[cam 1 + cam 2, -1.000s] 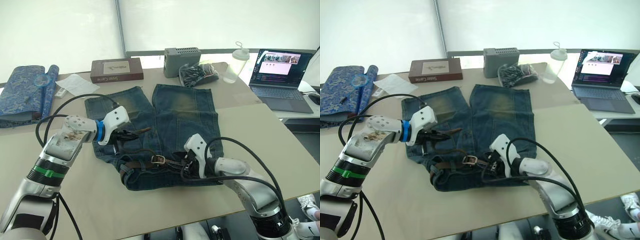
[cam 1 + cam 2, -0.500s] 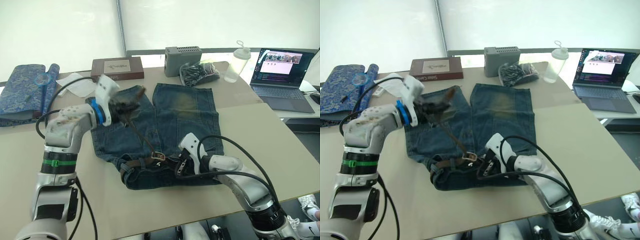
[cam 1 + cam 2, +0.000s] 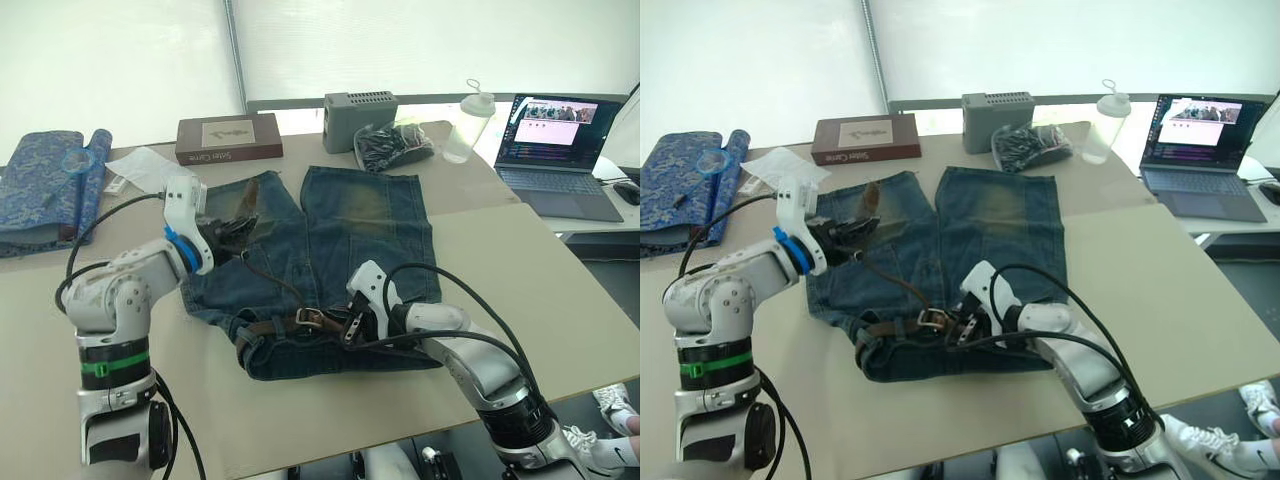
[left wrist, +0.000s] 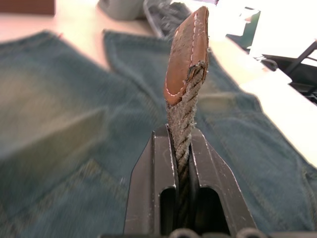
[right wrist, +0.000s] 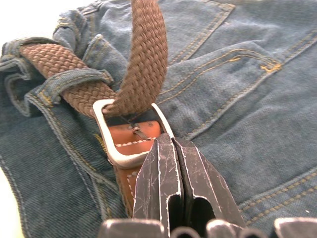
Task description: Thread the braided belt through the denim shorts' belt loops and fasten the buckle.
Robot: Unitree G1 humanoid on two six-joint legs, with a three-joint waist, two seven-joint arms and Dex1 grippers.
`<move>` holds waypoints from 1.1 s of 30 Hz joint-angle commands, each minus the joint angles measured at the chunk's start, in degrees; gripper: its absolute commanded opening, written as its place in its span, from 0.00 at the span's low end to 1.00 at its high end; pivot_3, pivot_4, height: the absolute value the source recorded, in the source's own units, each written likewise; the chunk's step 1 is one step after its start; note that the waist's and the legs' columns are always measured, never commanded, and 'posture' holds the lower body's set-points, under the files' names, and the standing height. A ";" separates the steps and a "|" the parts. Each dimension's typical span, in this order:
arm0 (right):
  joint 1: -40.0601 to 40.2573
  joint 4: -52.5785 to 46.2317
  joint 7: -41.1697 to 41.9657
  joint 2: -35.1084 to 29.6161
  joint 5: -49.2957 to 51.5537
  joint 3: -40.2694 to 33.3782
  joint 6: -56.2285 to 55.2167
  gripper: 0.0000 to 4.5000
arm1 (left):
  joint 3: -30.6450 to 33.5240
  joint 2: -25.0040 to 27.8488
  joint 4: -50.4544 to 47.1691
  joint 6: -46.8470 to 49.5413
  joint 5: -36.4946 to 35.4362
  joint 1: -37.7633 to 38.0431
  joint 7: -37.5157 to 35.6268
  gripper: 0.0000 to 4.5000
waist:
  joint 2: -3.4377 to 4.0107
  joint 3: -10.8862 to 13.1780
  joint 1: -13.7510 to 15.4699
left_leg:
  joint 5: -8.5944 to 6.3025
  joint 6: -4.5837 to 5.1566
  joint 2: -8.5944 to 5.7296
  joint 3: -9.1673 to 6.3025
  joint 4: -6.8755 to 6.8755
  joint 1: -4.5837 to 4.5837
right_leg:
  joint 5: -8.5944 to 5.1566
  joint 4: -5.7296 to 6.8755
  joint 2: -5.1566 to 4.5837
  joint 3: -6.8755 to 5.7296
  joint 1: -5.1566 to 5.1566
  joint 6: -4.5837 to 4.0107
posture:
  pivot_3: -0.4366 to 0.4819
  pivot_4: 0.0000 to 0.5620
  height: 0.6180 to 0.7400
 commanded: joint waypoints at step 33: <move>-2.08 -1.03 4.34 -1.58 2.30 0.98 -0.88 0.00 | 5.48 -0.35 -4.23 -1.43 -8.09 5.52 6.76 0.00 | 0.00 0.00 -0.07 | 0.02 -0.04 -0.01 -0.01 -0.02 0.02 | 0.02 -0.01 -0.01 0.01 0.01 -0.03 | 0.48 0.27 1.00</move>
